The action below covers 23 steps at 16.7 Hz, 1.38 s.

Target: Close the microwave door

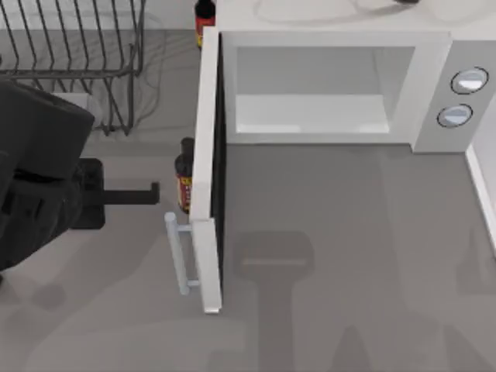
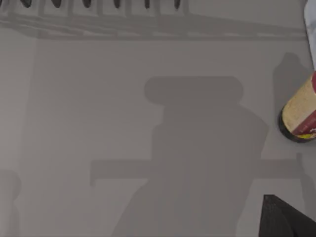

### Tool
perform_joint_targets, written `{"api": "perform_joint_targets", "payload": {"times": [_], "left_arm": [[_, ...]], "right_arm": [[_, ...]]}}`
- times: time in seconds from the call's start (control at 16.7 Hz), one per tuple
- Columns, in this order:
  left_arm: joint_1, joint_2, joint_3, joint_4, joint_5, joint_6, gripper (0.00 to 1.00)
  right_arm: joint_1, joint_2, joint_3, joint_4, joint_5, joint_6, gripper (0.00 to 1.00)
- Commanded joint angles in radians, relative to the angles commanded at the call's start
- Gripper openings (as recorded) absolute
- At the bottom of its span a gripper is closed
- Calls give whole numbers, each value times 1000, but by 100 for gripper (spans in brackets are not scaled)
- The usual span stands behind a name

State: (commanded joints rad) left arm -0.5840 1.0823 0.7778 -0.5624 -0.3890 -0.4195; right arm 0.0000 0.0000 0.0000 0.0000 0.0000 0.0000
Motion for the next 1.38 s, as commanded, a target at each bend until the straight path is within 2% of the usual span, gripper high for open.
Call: {"api": "perform_joint_targets", "payload": {"times": [0.18,0.6,0.78,0.9,0.96,1.08,1.38], "left_arm": [[-1,28,-52,68,-1,0,0],[-1,135,-286,434,2,4,0],[1,153,-329,482,3,6,0],[1,153,-329,482,3,6,0],[-56,102,-242,465,11,2,0],[-73,119,-226,462,-2,-13,0],[-253,318,-73,432,-123,-153,0]], "right_arm": [[0,0,0,0,0,0,100],[0,0,0,0,0,0,100],[0,0,0,0,0,0,100],[0,0,0,0,0,0,100],[0,0,0,0,0,0,100],[0,0,0,0,0,0,100],[0,0,0,0,0,0,100]]}}
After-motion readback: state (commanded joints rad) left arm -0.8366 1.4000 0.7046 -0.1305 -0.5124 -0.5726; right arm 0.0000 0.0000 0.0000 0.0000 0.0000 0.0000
